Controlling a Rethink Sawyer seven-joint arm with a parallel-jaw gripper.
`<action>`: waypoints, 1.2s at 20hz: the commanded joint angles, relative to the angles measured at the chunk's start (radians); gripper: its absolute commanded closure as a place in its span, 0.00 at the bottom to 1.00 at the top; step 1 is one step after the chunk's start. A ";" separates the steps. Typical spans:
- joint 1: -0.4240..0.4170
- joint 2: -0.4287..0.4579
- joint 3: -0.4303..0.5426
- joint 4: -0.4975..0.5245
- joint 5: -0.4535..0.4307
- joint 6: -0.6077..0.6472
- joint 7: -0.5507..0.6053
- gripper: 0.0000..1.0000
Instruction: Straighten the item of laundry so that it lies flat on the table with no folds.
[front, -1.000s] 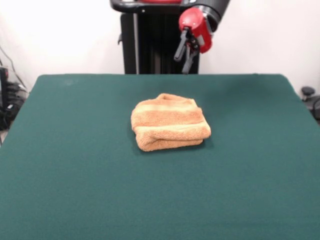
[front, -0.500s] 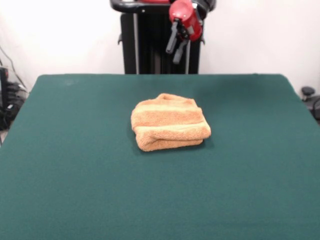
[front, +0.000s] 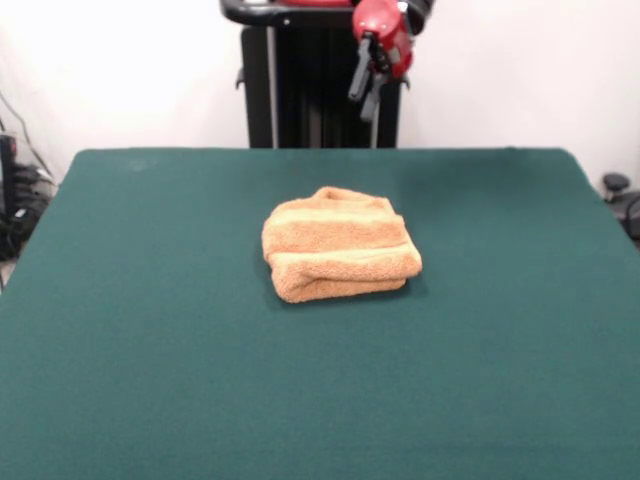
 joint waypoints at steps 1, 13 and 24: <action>0.055 0.099 0.106 -0.005 0.140 -0.095 0.092 0.00; 0.137 0.241 0.127 0.003 0.320 -0.159 0.113 0.00; 0.168 0.312 0.173 0.002 0.387 -0.241 0.156 0.00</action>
